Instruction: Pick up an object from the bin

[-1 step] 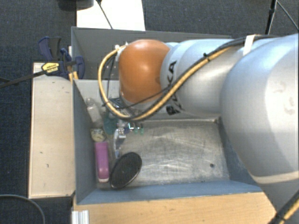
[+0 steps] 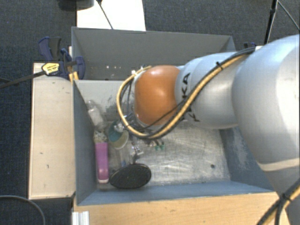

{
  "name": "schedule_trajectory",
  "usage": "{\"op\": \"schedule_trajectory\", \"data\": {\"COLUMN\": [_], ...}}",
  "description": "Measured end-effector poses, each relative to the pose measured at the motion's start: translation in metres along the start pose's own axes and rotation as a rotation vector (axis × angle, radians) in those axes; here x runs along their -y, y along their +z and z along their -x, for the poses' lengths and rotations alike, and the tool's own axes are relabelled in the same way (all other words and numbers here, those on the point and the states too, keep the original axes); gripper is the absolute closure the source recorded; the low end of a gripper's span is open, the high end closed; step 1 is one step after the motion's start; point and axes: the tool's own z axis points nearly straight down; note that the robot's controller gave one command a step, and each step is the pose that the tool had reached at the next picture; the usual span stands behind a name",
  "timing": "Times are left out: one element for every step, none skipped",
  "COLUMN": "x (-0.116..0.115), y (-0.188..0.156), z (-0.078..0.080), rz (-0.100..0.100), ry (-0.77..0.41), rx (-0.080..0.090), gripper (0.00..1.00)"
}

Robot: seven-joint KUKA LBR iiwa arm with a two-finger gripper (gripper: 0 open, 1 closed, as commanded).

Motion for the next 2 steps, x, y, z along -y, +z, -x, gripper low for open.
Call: {"op": "schedule_trajectory", "data": {"x": [-0.0116,-0.0076], "y": [-0.0014,-0.0003], "z": [0.0515,0.0483], "rz": [-0.004,-0.01], "ry": [0.005,0.012], "rx": [-0.027,-0.035], "gripper": [0.0,1.0]}}
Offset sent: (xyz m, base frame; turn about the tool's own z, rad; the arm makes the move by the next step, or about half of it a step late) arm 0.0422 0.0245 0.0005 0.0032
